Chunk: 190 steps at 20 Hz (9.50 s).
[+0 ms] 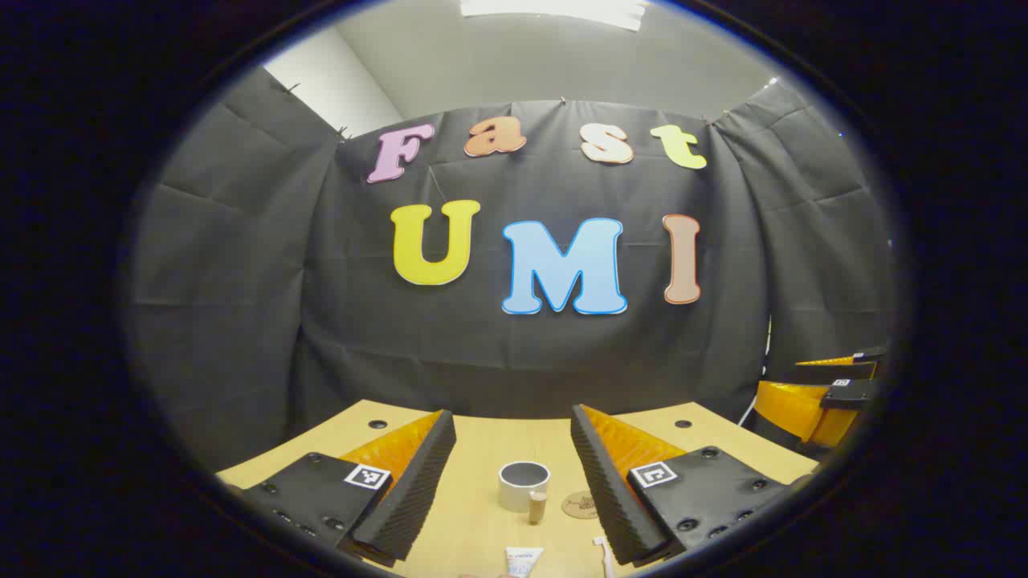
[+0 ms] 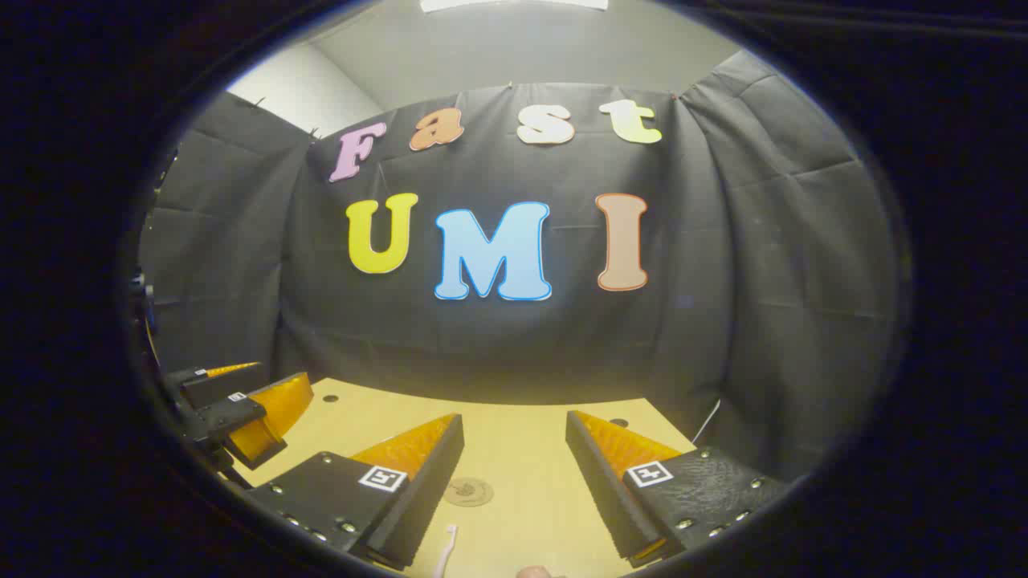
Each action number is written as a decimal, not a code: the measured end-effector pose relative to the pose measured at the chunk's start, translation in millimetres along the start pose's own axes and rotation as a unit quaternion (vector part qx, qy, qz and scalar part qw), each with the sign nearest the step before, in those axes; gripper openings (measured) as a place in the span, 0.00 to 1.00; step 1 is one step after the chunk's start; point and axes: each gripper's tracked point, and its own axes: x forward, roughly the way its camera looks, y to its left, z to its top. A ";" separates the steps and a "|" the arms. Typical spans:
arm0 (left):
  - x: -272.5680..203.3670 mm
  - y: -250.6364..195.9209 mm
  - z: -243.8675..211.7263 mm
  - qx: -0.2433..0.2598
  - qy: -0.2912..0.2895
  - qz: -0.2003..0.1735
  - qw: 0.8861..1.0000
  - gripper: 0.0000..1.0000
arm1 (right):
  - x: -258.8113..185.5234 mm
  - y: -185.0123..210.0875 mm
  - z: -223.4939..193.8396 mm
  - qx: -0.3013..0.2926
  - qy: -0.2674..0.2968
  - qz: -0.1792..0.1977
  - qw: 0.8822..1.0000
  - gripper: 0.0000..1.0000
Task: Put the toothbrush and toothpaste on the desktop into the cup, then pick up the cup and place it on the coaster on the desktop.
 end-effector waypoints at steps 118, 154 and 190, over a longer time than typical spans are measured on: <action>85.9 59.6 -161.2 -0.075 0.276 -0.045 0.957 0.22 | 76.9 82.5 -144.5 0.125 0.274 0.125 0.945 0.05; 216.6 22.1 -200.6 -0.064 0.208 -0.070 0.973 0.46 | 100.3 33.0 -108.4 0.121 0.230 0.022 0.965 0.04; 18.0 155.1 -192.4 -0.137 0.286 0.063 0.946 0.95 | 223.5 212.9 -117.1 0.026 0.105 0.234 0.966 0.04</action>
